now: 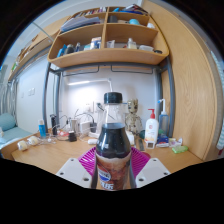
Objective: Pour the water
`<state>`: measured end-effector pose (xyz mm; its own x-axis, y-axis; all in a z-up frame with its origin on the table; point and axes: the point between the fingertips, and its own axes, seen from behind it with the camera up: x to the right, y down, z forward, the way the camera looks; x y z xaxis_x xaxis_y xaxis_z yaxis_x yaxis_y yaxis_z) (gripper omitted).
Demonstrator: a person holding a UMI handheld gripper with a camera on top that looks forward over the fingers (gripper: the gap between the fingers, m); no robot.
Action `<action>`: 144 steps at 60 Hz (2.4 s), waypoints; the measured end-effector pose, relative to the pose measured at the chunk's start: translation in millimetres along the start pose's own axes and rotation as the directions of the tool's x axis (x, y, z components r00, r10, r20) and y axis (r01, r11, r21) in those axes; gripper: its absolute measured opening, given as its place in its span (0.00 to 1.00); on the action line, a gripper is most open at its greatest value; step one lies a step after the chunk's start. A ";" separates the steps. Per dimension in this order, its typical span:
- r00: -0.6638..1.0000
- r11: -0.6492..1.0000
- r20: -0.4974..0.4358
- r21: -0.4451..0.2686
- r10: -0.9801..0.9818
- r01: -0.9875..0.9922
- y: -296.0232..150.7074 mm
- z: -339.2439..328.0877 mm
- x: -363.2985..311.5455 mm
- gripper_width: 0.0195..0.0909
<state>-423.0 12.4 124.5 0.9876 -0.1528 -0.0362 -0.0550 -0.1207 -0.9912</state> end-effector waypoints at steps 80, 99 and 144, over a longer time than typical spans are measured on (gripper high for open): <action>-0.584 -0.581 -0.065 -0.061 -0.809 0.812 -40.8 169.0 93.0 0.26; -0.572 -0.567 -0.070 -0.072 -0.818 0.820 -43.6 166.4 91.3 0.27; 0.997 0.998 0.080 -0.062 -0.016 0.021 -38.8 168.7 128.4 0.27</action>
<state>-269.2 163.0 136.8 0.9970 -0.0714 -0.0302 -0.0430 -0.1847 -0.9819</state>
